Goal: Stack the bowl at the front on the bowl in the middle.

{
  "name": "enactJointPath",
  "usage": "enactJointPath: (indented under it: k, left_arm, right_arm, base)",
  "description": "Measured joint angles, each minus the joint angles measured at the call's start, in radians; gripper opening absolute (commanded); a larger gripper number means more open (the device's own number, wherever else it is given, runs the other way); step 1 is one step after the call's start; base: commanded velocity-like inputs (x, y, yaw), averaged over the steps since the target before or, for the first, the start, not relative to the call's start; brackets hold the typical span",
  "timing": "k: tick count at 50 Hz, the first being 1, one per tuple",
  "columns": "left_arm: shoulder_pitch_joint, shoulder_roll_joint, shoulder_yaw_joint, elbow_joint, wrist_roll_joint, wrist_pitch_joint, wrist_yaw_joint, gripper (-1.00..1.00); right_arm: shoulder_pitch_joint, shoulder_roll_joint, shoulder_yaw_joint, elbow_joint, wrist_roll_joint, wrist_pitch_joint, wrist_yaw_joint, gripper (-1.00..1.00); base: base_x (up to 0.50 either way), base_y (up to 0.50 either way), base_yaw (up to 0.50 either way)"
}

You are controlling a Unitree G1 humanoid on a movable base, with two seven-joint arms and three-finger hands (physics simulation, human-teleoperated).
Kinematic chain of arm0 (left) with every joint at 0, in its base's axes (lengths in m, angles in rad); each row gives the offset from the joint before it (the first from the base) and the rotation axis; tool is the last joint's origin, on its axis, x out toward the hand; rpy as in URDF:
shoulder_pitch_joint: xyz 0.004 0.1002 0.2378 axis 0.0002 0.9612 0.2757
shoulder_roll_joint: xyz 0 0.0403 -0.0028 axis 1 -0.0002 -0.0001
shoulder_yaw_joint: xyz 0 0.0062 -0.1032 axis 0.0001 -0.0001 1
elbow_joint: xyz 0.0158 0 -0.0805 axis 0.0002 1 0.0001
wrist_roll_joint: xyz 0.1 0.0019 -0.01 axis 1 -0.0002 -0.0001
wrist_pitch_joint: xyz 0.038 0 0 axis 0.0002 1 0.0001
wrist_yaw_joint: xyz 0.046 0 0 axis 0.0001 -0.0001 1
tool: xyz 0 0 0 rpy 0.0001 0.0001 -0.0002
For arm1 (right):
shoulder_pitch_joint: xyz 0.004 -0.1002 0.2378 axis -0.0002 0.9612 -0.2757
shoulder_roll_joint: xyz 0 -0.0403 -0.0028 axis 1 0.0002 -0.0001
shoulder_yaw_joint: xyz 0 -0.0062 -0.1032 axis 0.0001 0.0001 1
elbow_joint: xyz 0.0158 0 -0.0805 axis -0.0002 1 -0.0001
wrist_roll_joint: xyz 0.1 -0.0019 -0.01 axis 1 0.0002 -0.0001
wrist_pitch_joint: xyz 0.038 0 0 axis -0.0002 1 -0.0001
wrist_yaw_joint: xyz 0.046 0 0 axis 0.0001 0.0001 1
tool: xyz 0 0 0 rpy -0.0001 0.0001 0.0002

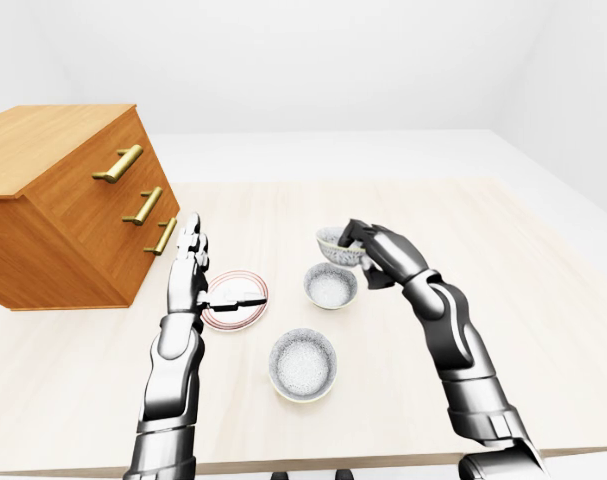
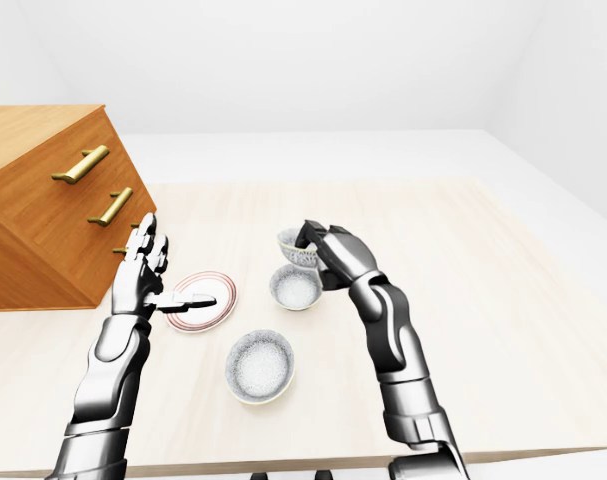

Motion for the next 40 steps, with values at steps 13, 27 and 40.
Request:
enactJointPath:
  k: [13, 27, 40]
  left_arm:
    - [0.001, -0.001, -0.001, -0.001, 0.001, 0.0, 0.001, 1.0]
    - [-0.005, -0.001, -0.003, 0.005, 0.004, 0.0, 0.003, 1.0]
    - [-0.004, -0.002, -0.004, 0.007, 0.004, 0.0, 0.003, 1.0]
  right_arm:
    - [0.095, 0.024, 0.009, -0.166, 0.016, 0.0, 0.087, -1.0]
    - [0.148, 0.038, 0.018, -0.225, 0.01, 0.0, 0.111, -1.0]
    - [0.147, 0.045, 0.033, -0.175, -0.023, 0.0, 0.076, -1.0]
  base:
    - [0.0, 0.0, 0.0]
    - [0.0, 0.0, 0.0]
    - [0.0, 0.0, 0.0]
